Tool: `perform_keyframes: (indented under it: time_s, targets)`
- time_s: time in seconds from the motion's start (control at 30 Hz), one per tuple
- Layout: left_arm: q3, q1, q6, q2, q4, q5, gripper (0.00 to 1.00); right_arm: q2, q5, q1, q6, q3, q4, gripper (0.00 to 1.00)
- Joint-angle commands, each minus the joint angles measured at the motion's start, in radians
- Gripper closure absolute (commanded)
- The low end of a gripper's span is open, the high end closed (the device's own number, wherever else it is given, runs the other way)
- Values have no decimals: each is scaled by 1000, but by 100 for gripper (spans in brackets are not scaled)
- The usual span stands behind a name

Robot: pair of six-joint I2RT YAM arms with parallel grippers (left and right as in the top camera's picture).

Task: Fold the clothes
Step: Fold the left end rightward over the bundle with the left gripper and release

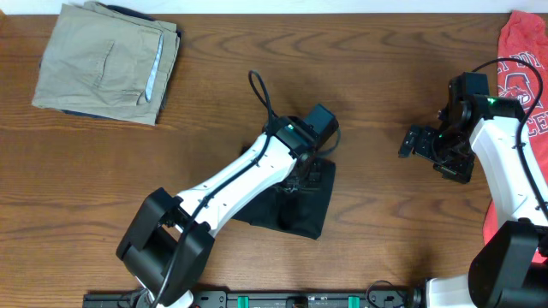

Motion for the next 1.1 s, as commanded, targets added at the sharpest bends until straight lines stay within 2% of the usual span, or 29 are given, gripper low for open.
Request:
perform_keyframes:
  time_s: [0.0, 0.2, 0.37, 0.5, 0.67, 0.87, 0.97, 1.07]
  targets:
    - [-7, -21, 30, 2, -2, 86, 69, -5, -4, 5, -9, 11, 0, 1]
    - [-7, -96, 29, 2, 0, 90, 69, -5, -3, 5, -9, 11, 0, 1]
    - [7, -134, 69, -8, -24, 84, 76, -5, -4, 5, -9, 11, 0, 1]
    - [58, -77, 87, -39, -101, -11, 76, -5, -3, 5, -9, 11, 0, 1]
    - [67, 84, 93, -69, -134, -137, 76, -5, -3, 5, -9, 11, 0, 1]
    - [19, 242, 117, -32, -101, -119, 76, -5, -3, 5, -9, 11, 0, 1]
    - [-19, 260, 177, -6, -63, -20, 78, -5, -3, 5, -9, 11, 0, 1]
    - [-68, 241, 185, 12, 10, 59, 80, -5, -3, 5, -9, 11, 0, 1]
